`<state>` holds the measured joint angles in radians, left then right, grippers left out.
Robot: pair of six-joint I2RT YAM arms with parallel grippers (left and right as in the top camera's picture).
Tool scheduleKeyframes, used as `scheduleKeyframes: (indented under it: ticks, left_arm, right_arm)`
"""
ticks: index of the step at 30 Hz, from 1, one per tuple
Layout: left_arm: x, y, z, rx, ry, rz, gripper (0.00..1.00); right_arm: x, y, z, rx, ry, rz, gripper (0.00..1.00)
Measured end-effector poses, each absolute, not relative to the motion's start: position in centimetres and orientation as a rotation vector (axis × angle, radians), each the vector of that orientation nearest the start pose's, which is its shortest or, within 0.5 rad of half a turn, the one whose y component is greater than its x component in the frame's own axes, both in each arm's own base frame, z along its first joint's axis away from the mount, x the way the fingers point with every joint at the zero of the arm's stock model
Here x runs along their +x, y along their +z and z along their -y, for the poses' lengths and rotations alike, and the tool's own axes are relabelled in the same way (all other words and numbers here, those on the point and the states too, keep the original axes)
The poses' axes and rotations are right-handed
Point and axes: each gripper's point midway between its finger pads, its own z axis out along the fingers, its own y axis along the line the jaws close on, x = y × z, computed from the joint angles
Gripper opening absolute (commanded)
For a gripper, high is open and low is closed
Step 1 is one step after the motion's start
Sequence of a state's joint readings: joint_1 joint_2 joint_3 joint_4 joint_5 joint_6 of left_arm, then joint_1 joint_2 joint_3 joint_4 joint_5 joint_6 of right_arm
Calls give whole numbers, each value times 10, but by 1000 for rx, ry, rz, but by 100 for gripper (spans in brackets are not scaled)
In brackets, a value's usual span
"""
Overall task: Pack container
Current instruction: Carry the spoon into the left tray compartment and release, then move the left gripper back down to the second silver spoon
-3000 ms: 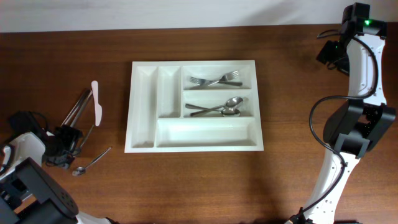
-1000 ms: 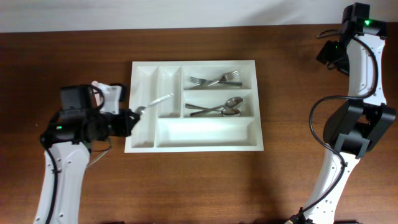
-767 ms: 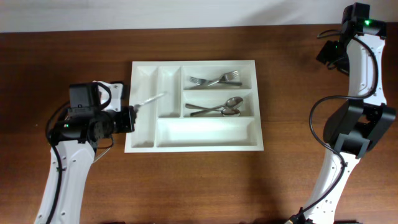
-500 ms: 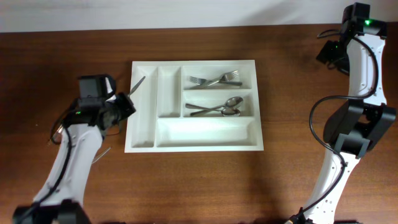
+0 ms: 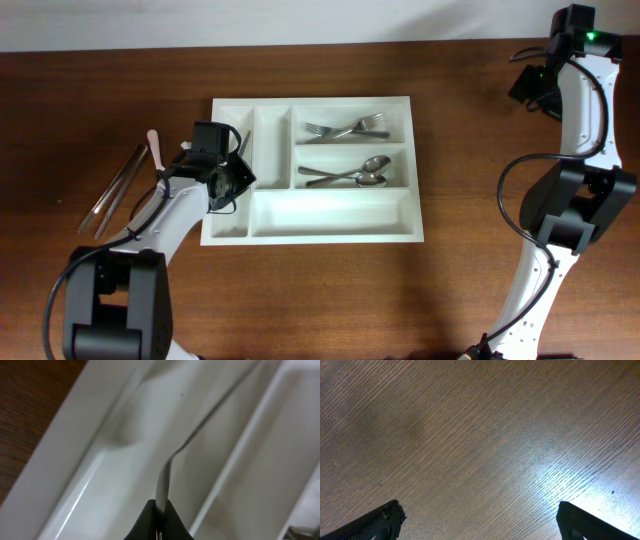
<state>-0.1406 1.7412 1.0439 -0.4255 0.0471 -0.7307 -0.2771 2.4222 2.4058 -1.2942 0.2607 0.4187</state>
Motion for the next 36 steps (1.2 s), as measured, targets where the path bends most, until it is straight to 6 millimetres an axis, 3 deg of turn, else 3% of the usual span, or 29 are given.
scheduleKeyframes:
  ticks: [1, 2, 3, 7, 10, 15, 18, 20, 23, 25, 28, 33, 36]
  left_arm:
    - [392, 40, 63, -785, -315, -2623, 3]
    - [393, 40, 62, -786, -310, -2621, 19]
    - [393, 40, 61, -789, -307, -2619, 44]
    - [394, 41, 60, -803, -299, -2607, 93]
    - [404, 51, 61, -785, -310, -2585, 95]
    - [442, 106, 61, -623, -313, -2495, 95]
    - [448, 149, 37, -557, -259, -2448, 100]
    - [433, 170, 6, -542, -190, -2450, 100]
    - [391, 178, -47, -660, -86, -2517, 99]
    - [362, 170, -79, -791, -36, -2574, 99]
    - [345, 165, -104, -904, -6, -2586, 99]
    - [345, 161, -113, -945, -3, -2562, 99]
    - [334, 141, -111, -984, 13, -2595, 99]
  right_arm:
    - [494, 111, 187, 1015, -346, -2658, 99]
    - [494, 111, 187, 1016, -346, -2657, 99]
    - [494, 111, 187, 1015, -346, -2658, 99]
    - [494, 111, 187, 1015, -346, -2658, 99]
    - [494, 111, 187, 1016, -345, -2658, 99]
    - [494, 111, 187, 1015, -345, -2658, 99]
    - [494, 111, 187, 1015, -346, -2658, 99]
    - [494, 111, 187, 1015, -346, -2658, 99]
    - [494, 111, 187, 1015, -346, -2658, 99]
    - [494, 111, 187, 1016, -346, -2658, 99]
    - [494, 111, 187, 1015, -346, -2658, 99]
    - [494, 111, 187, 1015, -346, -2658, 99]
    - [494, 111, 187, 1015, -346, -2658, 99]
